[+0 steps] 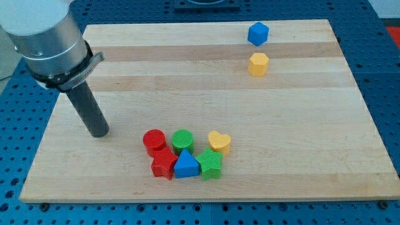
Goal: Push the yellow hexagon closer to group of blocks
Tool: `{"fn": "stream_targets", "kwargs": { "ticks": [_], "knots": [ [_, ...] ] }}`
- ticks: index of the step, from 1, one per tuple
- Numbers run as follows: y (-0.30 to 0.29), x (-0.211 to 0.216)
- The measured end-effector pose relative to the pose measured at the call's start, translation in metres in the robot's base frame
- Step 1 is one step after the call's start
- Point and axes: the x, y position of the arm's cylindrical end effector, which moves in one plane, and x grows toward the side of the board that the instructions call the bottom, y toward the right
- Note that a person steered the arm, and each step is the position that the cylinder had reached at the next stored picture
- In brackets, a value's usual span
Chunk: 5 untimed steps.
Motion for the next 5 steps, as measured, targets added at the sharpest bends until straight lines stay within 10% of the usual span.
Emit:
{"fn": "stream_targets", "kwargs": {
  "ticks": [5],
  "knots": [
    [0.070,0.001]
  ]
}}
